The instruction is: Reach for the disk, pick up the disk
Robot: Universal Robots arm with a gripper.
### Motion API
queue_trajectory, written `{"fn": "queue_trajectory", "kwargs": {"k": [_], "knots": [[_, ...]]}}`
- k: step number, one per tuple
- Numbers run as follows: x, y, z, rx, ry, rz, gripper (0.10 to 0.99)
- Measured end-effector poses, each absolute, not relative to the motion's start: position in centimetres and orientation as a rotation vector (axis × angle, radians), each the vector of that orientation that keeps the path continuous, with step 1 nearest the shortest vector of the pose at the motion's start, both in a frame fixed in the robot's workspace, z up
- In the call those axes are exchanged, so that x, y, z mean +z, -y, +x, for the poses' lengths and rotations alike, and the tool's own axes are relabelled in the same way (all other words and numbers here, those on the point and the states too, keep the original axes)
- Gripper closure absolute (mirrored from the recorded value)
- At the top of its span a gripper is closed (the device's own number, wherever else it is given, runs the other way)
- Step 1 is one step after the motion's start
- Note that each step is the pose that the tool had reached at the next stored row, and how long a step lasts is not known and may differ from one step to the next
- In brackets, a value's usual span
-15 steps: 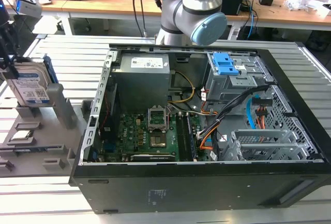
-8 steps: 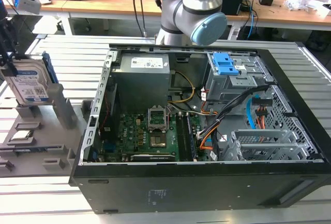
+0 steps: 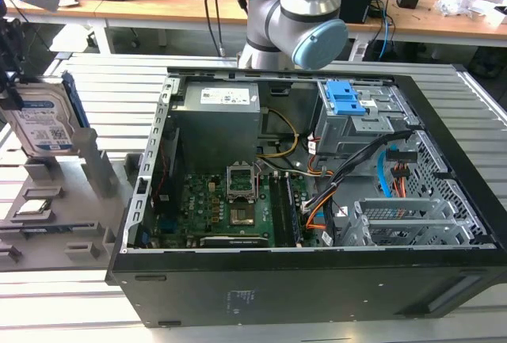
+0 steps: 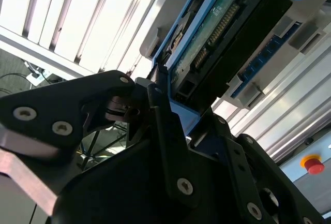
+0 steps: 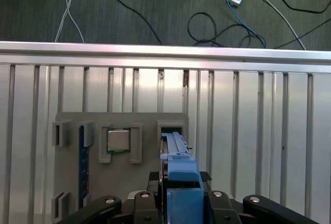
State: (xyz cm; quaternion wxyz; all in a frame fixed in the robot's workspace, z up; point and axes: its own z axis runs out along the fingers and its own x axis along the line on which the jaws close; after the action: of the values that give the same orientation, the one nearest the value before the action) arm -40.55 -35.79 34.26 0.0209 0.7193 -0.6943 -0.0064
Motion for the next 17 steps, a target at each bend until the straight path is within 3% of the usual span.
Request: {"fn": "queue_trajectory", "kwargs": {"k": [17], "knots": [[36.2, 35.8, -40.4, -0.020, 2.153, 2.230, 0.718]]}}
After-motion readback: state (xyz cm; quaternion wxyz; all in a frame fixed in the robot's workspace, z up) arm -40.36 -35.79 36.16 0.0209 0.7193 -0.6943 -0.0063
